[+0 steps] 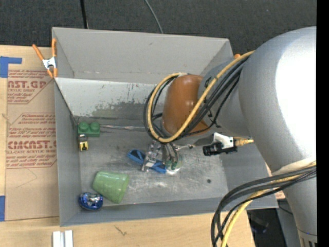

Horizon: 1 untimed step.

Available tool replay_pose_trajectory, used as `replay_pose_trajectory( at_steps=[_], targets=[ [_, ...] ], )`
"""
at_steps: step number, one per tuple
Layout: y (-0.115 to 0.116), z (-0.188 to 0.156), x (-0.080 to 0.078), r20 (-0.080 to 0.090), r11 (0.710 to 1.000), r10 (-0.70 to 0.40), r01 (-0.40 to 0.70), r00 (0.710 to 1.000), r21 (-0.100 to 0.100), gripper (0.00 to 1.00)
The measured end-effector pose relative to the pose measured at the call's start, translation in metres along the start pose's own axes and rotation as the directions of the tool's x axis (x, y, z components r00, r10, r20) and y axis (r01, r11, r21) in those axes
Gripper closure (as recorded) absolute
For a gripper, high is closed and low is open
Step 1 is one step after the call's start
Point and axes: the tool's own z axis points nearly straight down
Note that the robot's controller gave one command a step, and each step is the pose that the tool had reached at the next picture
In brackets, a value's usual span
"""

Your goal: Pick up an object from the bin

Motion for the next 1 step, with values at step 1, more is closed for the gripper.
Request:
replay_pose_trajectory(
  at_steps=[1],
  targets=[
    [0.0006, -0.0113, -0.0003, -0.002, 1.0, 0.0, 0.0, 1.0, 0.001, 1.0]
  ],
)
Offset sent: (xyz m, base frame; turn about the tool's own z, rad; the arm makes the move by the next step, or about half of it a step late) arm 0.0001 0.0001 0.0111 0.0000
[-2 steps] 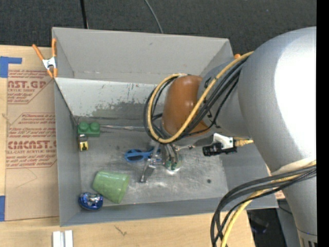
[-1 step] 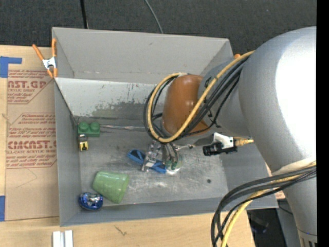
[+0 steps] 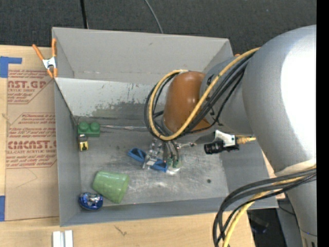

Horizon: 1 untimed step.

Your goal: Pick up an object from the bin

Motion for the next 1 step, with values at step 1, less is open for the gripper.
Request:
replay_pose_trajectory(
  at_steps=[1],
  targets=[
    [0.0006, -0.0299, -0.0005, 0.002, 1.0, 0.0, 0.0, 1.0, -0.001, 1.0]
  ],
)
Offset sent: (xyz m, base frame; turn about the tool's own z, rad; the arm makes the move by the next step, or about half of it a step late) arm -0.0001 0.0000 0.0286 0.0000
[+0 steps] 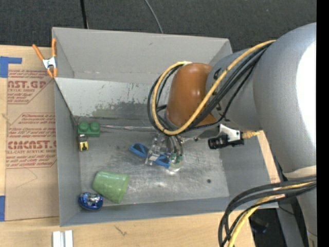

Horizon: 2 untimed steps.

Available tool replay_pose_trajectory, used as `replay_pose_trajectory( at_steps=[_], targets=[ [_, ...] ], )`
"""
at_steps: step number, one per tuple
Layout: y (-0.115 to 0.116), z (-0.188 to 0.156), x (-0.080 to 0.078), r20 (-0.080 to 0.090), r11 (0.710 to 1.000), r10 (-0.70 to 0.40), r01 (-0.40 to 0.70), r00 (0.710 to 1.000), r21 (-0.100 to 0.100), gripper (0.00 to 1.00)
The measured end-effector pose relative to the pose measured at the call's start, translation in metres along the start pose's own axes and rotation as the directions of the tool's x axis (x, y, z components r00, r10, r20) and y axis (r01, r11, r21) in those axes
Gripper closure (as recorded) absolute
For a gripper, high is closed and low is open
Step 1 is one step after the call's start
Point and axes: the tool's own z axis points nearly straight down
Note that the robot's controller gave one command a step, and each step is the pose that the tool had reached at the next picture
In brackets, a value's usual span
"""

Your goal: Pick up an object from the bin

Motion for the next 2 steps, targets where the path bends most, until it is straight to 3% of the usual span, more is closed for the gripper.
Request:
replay_pose_trajectory(
  at_steps=[2],
  targets=[
    [0.0006, -0.0069, 0.0, -0.002, 1.0, 0.001, -0.001, 1.0, 0.001, 1.0]
  ],
)
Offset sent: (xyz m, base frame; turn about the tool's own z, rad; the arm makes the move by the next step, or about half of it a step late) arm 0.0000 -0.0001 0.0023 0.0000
